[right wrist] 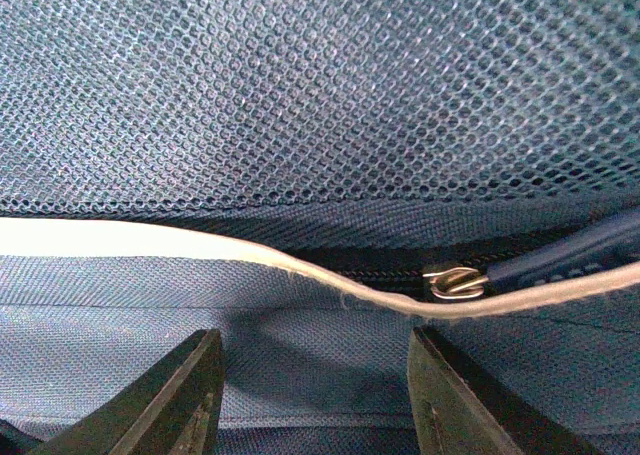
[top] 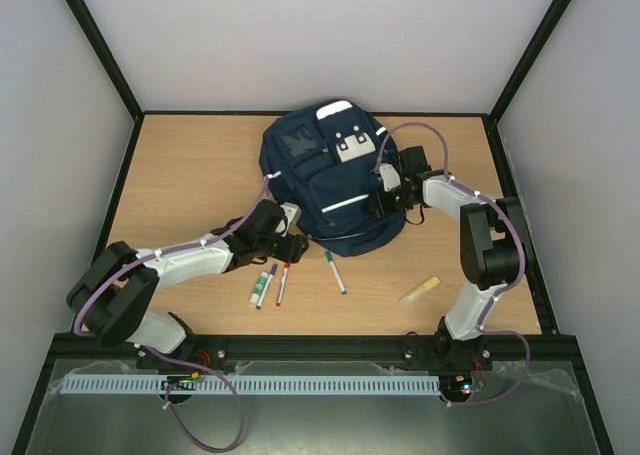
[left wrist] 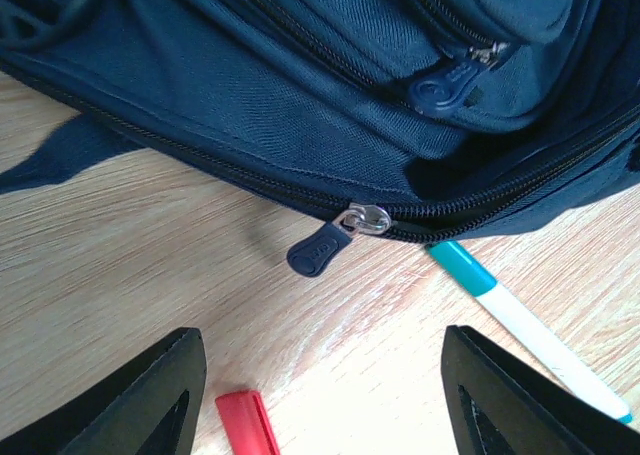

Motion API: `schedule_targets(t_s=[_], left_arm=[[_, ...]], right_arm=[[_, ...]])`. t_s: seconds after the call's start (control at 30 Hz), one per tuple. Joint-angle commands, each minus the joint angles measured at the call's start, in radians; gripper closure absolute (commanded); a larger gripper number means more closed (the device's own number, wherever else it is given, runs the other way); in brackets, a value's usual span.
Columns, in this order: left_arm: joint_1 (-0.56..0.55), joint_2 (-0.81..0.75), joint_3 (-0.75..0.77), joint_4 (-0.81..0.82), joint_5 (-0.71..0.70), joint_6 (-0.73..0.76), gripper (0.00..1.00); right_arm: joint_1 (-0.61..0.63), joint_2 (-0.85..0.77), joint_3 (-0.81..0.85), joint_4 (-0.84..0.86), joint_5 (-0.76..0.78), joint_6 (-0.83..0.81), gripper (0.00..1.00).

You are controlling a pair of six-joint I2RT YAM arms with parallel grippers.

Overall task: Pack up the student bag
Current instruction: Zip the student bag at the center of the board.

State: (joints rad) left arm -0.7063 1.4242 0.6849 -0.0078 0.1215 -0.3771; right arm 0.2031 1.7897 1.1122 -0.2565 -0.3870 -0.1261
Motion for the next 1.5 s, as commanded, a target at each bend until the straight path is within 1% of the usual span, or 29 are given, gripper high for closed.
schedule_targets(t_s=[0.0, 0.1, 0.3, 0.47, 0.53, 0.67, 0.9, 1.0, 1.13, 1.23, 1.37, 1.47], left_arm=[[-0.013, 0.068, 0.030, 0.078, 0.040, 0.071, 0.34], [-0.020, 0.095, 0.032, 0.078, 0.005, 0.081, 0.34], [-0.034, 0.159, 0.055, 0.103, -0.036, 0.104, 0.43], [-0.038, 0.212, 0.084, 0.123, -0.040, 0.130, 0.48], [-0.039, 0.228, 0.097, 0.124, -0.046, 0.134, 0.53], [-0.048, 0.252, 0.121, 0.110, -0.071, 0.149, 0.68], [-0.061, 0.275, 0.134, 0.094, -0.082, 0.162, 0.88], [-0.074, 0.275, 0.139, 0.072, -0.112, 0.162, 0.97], [-0.104, 0.257, 0.140, 0.023, -0.165, 0.145, 0.98], [-0.136, 0.239, 0.131, -0.011, -0.169, 0.124, 0.98], [-0.178, 0.214, 0.114, -0.025, -0.120, 0.090, 0.98], [-0.201, 0.216, 0.129, -0.030, -0.069, 0.068, 0.97]], right_arm=[[-0.007, 0.028, -0.037, -0.098, 0.070, 0.014, 0.49], [-0.007, 0.024, -0.042, -0.098, 0.067, 0.016, 0.49], [-0.007, 0.032, -0.043, -0.100, 0.061, 0.017, 0.49], [-0.007, 0.036, -0.044, -0.102, 0.058, 0.018, 0.49], [-0.007, 0.038, -0.046, -0.102, 0.058, 0.017, 0.49], [-0.007, 0.039, -0.048, -0.102, 0.058, 0.017, 0.49], [-0.008, 0.046, -0.047, -0.104, 0.055, 0.016, 0.49], [-0.007, 0.047, -0.048, -0.106, 0.055, 0.016, 0.49], [-0.007, 0.043, -0.050, -0.105, 0.056, 0.016, 0.49], [-0.007, 0.042, -0.053, -0.106, 0.059, 0.016, 0.50], [-0.006, 0.047, -0.054, -0.106, 0.052, 0.019, 0.50], [-0.006, 0.055, -0.053, -0.108, 0.047, 0.021, 0.50]])
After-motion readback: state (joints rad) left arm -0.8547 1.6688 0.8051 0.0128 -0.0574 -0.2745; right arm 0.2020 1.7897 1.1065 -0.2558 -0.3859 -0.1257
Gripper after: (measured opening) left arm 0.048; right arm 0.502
